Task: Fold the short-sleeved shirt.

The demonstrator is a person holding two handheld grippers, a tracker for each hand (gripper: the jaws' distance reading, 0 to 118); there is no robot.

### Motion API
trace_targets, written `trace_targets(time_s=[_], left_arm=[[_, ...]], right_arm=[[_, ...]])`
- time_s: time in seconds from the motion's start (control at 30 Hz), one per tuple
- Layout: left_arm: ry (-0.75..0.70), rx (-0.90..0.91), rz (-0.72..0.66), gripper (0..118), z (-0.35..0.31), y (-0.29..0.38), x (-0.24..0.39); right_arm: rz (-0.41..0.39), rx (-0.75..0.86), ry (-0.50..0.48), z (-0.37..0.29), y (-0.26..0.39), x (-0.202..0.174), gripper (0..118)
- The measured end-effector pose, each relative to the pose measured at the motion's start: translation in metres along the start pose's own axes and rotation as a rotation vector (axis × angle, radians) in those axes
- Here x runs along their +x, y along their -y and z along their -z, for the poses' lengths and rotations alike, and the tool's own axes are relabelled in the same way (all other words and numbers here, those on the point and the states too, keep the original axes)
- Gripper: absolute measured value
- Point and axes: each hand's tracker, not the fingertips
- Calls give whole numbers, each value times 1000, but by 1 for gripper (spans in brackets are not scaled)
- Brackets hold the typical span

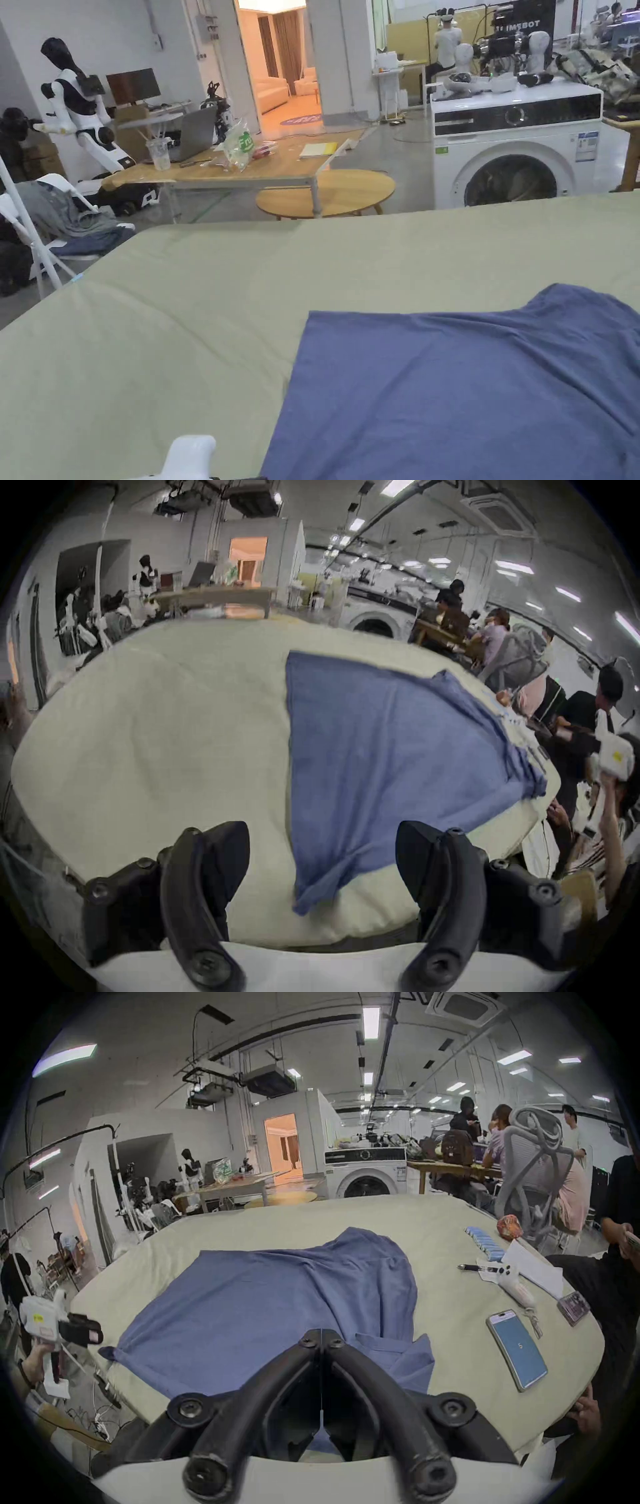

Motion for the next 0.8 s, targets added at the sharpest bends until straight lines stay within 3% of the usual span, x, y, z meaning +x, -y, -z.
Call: trace_targets(time_s=[0.03, 0.1, 0.17, 0.23, 0.4, 0.43, 0.5, 0.53, 0.67, 0.8], left_arm=[[-12, -24, 5, 79, 8, 4, -1], [-50, -74, -3, 30, 24, 10, -2], [16, -106, -50, 25, 35, 16, -2], [-30, -78, -32, 22, 34, 12, 4], [-69, -116, 93, 7, 35, 9, 21], [-76, -128, 122, 7, 38, 8, 24], [-89, -128, 131, 7, 43, 12, 21], [-92, -130, 133, 7, 44, 12, 21], [-87, -132, 125, 7, 41, 11, 22], [-75, -137, 101, 7, 44, 10, 10]], right_arm=[[5, -2, 8, -2, 0, 4, 0], [19, -5, 24, -6, 1, 11, 0], [35, -7, 43, -13, 2, 20, 0], [35, -13, 65, -20, 4, 28, 0], [-4, -75, 72, -39, 9, 55, 0], [-24, -130, 59, -40, 11, 60, 3], [-37, -217, 49, -38, 19, 74, 50], [-26, -235, 44, -38, 24, 76, 60], [0, -332, -21, -27, 43, 80, 63], [-8, -422, 10, 8, 58, 82, 62]])
